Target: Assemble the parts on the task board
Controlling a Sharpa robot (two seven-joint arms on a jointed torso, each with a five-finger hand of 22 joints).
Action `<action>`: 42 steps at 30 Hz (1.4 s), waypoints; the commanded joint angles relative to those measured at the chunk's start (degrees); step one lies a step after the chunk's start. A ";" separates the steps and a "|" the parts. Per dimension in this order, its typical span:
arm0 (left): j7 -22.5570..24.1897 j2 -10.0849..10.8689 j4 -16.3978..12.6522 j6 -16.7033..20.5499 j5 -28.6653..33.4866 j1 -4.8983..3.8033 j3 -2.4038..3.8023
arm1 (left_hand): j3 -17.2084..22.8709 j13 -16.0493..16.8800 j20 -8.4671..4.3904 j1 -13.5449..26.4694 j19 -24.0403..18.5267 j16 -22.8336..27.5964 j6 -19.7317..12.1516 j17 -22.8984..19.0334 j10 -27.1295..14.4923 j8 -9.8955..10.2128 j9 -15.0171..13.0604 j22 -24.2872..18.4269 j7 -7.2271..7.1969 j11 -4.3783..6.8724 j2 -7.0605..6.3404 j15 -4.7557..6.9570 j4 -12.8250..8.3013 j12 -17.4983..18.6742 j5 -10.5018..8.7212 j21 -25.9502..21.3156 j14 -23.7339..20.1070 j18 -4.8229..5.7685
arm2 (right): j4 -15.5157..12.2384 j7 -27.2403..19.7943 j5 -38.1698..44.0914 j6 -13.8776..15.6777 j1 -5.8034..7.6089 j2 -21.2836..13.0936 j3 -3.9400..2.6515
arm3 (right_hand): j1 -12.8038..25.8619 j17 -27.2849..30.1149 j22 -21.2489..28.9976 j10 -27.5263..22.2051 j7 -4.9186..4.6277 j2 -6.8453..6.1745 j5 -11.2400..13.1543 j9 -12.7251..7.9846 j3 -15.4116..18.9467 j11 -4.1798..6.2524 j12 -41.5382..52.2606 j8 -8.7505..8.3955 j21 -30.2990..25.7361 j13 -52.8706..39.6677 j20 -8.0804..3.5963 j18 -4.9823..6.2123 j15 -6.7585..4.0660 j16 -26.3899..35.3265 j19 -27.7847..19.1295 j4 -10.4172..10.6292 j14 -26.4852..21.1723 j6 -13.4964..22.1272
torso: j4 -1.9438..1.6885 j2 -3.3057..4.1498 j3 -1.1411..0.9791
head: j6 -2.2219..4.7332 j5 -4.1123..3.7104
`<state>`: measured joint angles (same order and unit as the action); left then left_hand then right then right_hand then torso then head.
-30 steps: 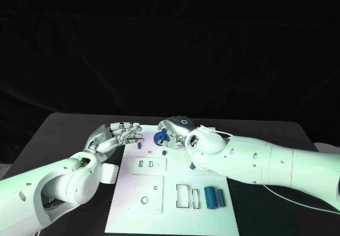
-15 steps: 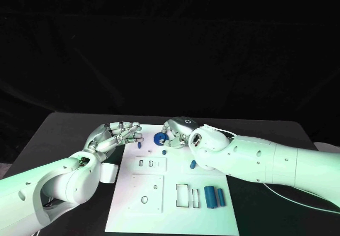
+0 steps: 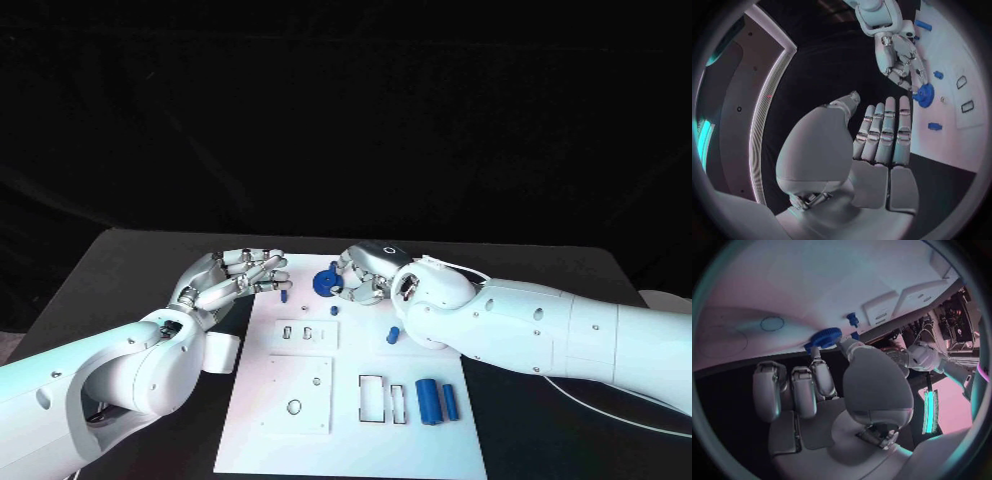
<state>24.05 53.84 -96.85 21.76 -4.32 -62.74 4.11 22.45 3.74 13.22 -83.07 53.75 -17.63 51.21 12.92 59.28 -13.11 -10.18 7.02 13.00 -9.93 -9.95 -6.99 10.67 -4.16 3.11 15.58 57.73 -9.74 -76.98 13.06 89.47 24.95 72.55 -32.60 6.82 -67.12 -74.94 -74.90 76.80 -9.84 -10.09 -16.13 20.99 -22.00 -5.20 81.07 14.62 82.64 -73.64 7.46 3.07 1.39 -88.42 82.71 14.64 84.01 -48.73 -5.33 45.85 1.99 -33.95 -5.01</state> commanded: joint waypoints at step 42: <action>0.68 -1.76 2.64 -3.06 0.07 0.93 -0.05 | 0.68 -0.02 0.30 0.53 0.03 -0.10 -0.45 0.15 -0.56 0.35 -0.01 -0.16 0.09 -0.23 0.14 -0.46 -0.27 0.30 -0.18 0.24 -0.63 -0.64 | -3.03 -23.72 -28.46 -4.82 -0.75 -23.81 -0.20 | -9.70 -8.72 -4.34 -2.19 -0.95 -2.48 2.15 -1.37 -4.45 -0.67 -1.39 -1.45 -2.27 2.43 0.13 0.17 0.21 0.09 -1.81 -9.62 4.50 1.87 | 2.37 -2.25 -1.74 | -0.27 -2.00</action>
<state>24.14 52.20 -94.08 19.87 -4.34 -61.84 4.04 22.70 3.74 13.22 -83.07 53.75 -17.63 51.21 12.98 59.08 -13.11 -10.18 6.92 12.99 -10.13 -9.95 -7.39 10.42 -4.16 3.11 15.58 57.33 -9.74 -80.18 -10.97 59.22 21.55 71.99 -56.63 6.57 -76.48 -74.92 -74.92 75.06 -10.73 -12.55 -14.05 19.71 -26.47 -5.99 79.95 13.37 80.75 -71.27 7.52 3.07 1.31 -88.64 81.18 5.35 83.92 -47.39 -2.93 43.59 0.15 -34.02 -7.08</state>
